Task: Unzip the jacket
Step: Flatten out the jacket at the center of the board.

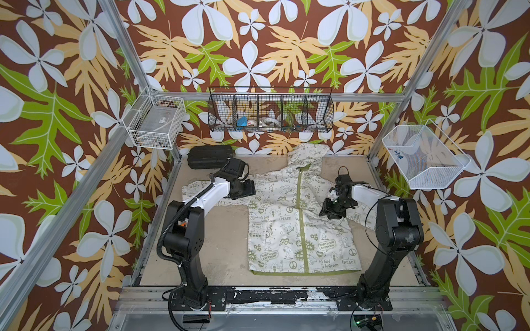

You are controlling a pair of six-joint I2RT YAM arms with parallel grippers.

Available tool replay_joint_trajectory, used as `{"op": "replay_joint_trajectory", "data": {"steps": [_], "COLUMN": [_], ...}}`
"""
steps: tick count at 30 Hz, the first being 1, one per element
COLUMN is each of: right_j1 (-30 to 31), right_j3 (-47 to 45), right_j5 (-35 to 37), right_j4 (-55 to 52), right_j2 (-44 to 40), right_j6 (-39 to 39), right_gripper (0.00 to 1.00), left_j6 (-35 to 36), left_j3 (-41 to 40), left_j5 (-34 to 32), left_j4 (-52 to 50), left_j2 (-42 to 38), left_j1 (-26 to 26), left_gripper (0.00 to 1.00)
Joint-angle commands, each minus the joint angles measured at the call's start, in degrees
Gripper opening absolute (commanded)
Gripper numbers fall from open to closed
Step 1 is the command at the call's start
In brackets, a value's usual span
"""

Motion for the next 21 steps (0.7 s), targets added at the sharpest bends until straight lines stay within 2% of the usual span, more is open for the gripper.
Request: {"op": "replay_joint_trajectory", "data": {"steps": [1,5,8,10,13,17,21], "right_j1": [0.2,0.1,0.1,-0.4,-2.1,-3.0,-3.1], "right_j3": [-8.2,-19.8,-24.2,-23.4,-16.5,-4.1,11.8], "right_j5": [-1.1,-3.6,-3.8,-2.0,0.7,2.6,-1.2], "right_j4": [1.6,2.3,-1.2,-4.8,-6.7,-1.7,2.0], "right_j2": [-2.7,-10.5,-19.1,-24.8,-29.5,-24.1,-7.6], "right_j6": [0.9,2.9,3.9,4.1,5.0,7.6,8.2], "right_gripper": [0.44,0.54,0.61,0.64,0.67,0.70,0.68], "left_j6": [-2.9,-3.1,-1.0,1.0,5.6,13.3,10.8], "left_j3": [4.2,13.9,22.3,28.3,37.6,48.6,50.0], "left_j5": [2.0,2.4,1.3,0.8,-0.1,-2.1,0.0], "left_j4": [1.7,0.9,0.1,-0.5,-1.2,-1.9,3.4], "left_j2": [2.7,8.9,14.6,18.8,25.3,32.8,35.8], "left_j1": [-1.0,-2.3,-4.0,-5.4,-7.6,-10.7,-10.9], "left_gripper": [0.69,0.66,0.67,0.69,0.72,0.77,0.77]}}
